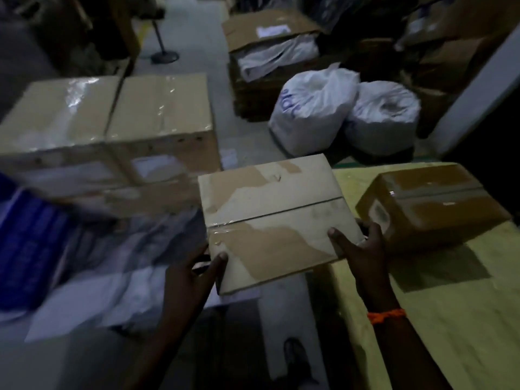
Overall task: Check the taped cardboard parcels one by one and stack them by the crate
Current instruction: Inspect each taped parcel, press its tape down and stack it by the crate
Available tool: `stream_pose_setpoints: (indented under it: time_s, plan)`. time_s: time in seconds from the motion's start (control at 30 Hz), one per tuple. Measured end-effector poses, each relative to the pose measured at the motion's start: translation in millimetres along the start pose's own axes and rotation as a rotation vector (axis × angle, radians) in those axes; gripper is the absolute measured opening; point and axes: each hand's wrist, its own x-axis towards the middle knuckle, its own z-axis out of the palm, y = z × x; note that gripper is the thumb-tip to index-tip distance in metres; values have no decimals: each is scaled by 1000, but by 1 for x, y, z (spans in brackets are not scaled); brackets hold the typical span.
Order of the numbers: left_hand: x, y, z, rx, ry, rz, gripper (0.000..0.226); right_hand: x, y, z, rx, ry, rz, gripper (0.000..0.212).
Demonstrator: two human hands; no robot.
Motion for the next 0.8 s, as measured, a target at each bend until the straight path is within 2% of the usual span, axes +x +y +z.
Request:
stream_pose_setpoints:
  time_s: [0.07, 0.27, 0.43, 0.6, 0.7, 0.8]
  plan:
    - [-19, -21, -35, 31, 40, -40, 27, -28, 4, 28, -28, -38, 13, 58]
    - [-67, -87, -108, 51, 56, -138, 50, -83, 17, 97, -116, -179, 14, 50]
    - [-64, -126, -138, 70, 74, -140, 54, -101, 26, 144, -190, -257, 21, 62]
    - [-46, -150, -141, 120, 64, -161, 66, -92, 44, 160, -182, -269, 33, 73]
    - [-39, -148, -139, 133, 46, -160, 69, -95, 29, 155, -181, -301, 51, 57]
    - [-29, -146, -136, 178, 46, -59, 68, -84, 32, 149, -165, -324, 41, 43]
